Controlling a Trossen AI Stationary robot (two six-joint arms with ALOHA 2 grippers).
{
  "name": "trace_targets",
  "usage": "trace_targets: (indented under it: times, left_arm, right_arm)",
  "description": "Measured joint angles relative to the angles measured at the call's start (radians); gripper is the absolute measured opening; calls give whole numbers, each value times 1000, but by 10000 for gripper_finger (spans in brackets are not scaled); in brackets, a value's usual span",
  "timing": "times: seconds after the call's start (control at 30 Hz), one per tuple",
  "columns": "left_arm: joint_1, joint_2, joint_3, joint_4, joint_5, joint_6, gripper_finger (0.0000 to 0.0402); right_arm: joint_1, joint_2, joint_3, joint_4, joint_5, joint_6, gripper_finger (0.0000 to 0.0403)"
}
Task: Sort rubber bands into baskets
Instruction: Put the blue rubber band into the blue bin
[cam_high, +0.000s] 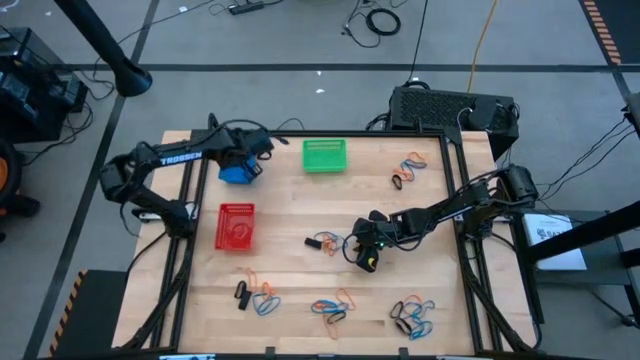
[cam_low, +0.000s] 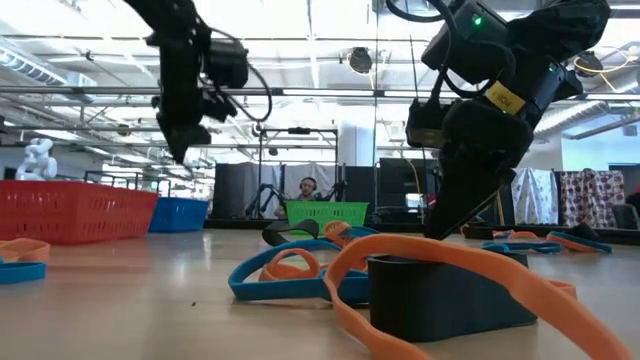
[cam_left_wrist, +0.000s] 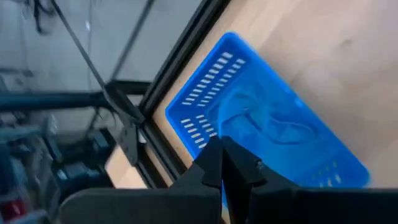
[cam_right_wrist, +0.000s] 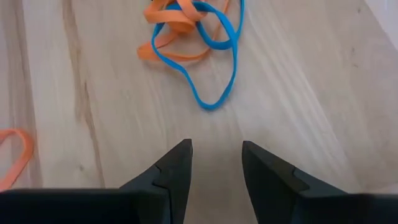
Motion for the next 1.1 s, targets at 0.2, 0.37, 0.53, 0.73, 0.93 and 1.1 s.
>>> trace_targets:
  times: [0.2, 0.37, 0.53, 0.73, 0.93, 1.1]
  left_arm:
    - [84, 25, -33, -8, 57, 26, 2]
    - [89, 27, -33, -2, 59, 63, 25]
    - [76, 27, -33, -3, 59, 73, 78]
    - [76, 27, -33, -2, 54, 71, 125]
    - [71, 27, -33, 14, 104, 69, 135]
    - [8, 6, -33, 116, 382, 47, 136]
  right_arm:
    - [12, 0, 0, -9, -24, 1, 135]
    - [16, 0, 0, -3, -25, 1, 135]
    - [15, 0, 0, -1, -25, 1, 135]
    - [15, 0, 0, -3, -26, 1, 135]
    - [16, -6, -1, -6, -78, 6, 135]
    - [47, -56, -1, -1, -102, 45, 135]
